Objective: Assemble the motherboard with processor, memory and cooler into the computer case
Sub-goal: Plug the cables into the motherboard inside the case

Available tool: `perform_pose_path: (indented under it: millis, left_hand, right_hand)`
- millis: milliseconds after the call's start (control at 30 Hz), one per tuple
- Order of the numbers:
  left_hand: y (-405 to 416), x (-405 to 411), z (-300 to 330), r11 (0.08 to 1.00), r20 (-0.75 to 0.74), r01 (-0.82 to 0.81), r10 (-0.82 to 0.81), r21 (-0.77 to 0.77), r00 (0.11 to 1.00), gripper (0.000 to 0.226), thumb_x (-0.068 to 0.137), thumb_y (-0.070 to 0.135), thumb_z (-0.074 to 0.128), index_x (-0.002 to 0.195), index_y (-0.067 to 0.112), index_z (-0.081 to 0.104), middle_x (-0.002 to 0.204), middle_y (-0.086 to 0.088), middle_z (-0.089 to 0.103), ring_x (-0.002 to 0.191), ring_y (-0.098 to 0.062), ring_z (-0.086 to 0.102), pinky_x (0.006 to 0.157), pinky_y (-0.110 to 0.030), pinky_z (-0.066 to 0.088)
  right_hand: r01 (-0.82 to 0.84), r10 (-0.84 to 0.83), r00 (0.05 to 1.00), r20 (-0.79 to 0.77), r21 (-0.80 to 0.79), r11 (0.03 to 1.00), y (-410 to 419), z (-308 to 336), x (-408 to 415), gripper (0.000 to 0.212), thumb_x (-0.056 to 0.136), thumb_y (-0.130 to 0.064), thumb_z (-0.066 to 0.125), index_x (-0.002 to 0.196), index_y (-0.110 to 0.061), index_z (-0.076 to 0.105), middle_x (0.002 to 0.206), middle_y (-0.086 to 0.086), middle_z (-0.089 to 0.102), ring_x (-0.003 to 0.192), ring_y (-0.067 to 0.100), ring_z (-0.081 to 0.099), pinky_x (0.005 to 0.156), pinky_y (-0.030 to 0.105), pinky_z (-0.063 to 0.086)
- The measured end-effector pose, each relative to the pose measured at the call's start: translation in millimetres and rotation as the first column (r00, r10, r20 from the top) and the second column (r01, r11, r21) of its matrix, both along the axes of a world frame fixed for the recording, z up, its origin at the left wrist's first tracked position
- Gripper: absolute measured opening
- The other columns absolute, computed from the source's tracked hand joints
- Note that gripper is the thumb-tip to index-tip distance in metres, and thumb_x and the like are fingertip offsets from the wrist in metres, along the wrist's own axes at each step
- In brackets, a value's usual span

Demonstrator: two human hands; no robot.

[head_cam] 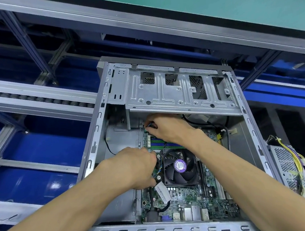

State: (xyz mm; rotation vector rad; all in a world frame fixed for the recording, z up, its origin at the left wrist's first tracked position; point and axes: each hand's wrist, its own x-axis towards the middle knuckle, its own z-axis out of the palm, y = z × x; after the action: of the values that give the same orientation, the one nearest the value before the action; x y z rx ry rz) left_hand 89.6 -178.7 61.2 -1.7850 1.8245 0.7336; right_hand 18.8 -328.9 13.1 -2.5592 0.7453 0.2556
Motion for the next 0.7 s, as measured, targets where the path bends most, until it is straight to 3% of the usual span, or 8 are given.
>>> perform_pose_path:
  millis: [467,700]
  left_hand:
    - [-0.1,-0.6,0.1,1.000,0.001,-0.004,0.004,-0.026,1.000,0.065,0.095,0.050,0.054,0.143,0.010,0.039,0.129,-0.013,0.053,0.115,-0.031,0.056,0.092,-0.041,0.046]
    - [-0.1,0.9,-1.5,0.999,-0.011,-0.015,0.014,-0.044,1.000,0.065,0.092,0.052,0.056,0.141,0.011,0.042,0.126,-0.011,0.054,0.113,-0.030,0.057,0.092,-0.040,0.048]
  right_hand:
    - [-0.020,0.020,1.000,0.007,-0.037,0.999,3.8,-3.9,4.8,0.022,0.101,-0.032,0.053,0.114,-0.019,0.065,0.097,-0.002,0.061,0.081,0.019,0.055,0.066,0.026,0.037]
    - [0.010,-0.010,1.000,0.001,-0.040,0.999,5.5,-5.9,7.4,0.020,0.099,-0.031,0.056,0.111,-0.020,0.067,0.107,0.004,0.070,0.093,0.026,0.065,0.074,0.030,0.051]
